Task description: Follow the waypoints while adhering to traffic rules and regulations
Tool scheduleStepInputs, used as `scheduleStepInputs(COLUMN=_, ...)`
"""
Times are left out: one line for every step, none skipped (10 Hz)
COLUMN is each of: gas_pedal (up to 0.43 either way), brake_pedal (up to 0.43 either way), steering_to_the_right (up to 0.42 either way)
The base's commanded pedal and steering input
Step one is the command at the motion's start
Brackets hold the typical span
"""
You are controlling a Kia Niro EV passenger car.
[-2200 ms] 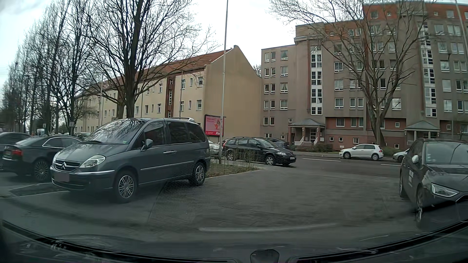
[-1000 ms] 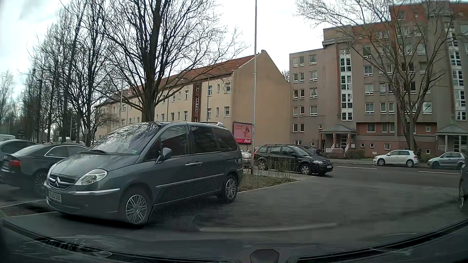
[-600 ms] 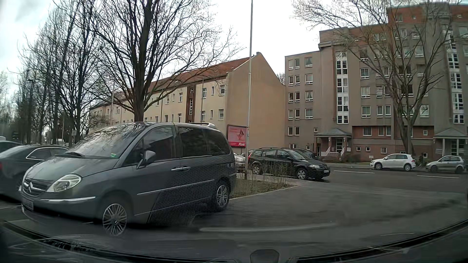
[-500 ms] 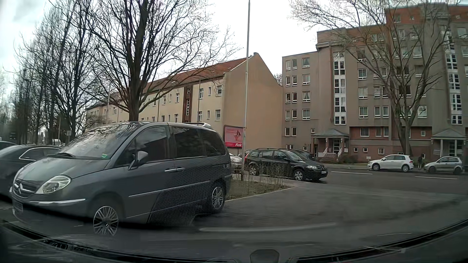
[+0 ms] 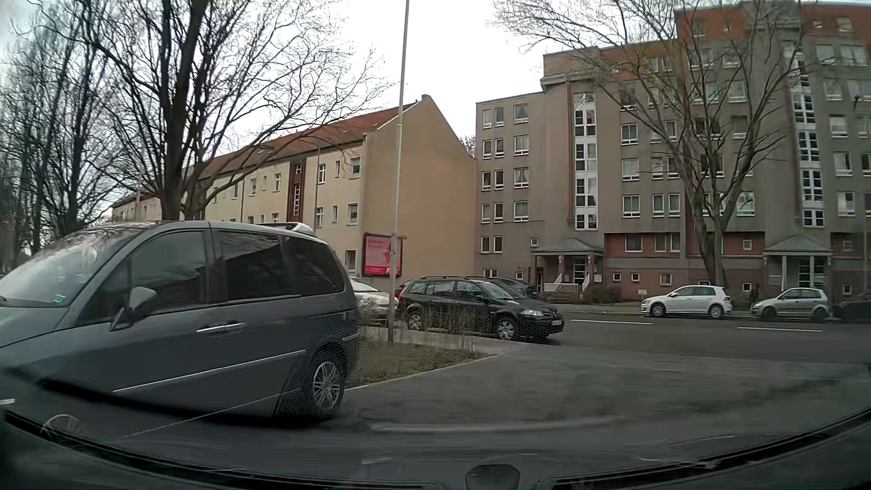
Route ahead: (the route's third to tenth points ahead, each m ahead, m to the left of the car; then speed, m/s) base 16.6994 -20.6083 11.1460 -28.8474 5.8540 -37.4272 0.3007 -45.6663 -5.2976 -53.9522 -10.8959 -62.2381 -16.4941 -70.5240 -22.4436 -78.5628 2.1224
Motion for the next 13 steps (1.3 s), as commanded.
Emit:
scheduleStepInputs(gas_pedal=0.11, brake_pedal=0.018, steering_to_the_right=0.445)
scheduleStepInputs(gas_pedal=0.11, brake_pedal=0.018, steering_to_the_right=0.437)
scheduleStepInputs(gas_pedal=0.11, brake_pedal=0.018, steering_to_the_right=0.427)
scheduleStepInputs(gas_pedal=0.11, brake_pedal=0.018, steering_to_the_right=0.418)
scheduleStepInputs(gas_pedal=0.11, brake_pedal=0.018, steering_to_the_right=0.411)
scheduleStepInputs(gas_pedal=0.059, brake_pedal=0.018, steering_to_the_right=0.407)
scheduleStepInputs(gas_pedal=0.039, brake_pedal=0.018, steering_to_the_right=0.404)
scheduleStepInputs(gas_pedal=0.039, brake_pedal=0.018, steering_to_the_right=0.402)
scheduleStepInputs(gas_pedal=0.039, brake_pedal=0.018, steering_to_the_right=0.395)
scheduleStepInputs(gas_pedal=0.039, brake_pedal=0.018, steering_to_the_right=0.39)
scheduleStepInputs(gas_pedal=0.039, brake_pedal=0.018, steering_to_the_right=0.386)
scheduleStepInputs(gas_pedal=0.0, brake_pedal=0.018, steering_to_the_right=0.381)
scheduleStepInputs(gas_pedal=0.0, brake_pedal=0.012, steering_to_the_right=0.375)
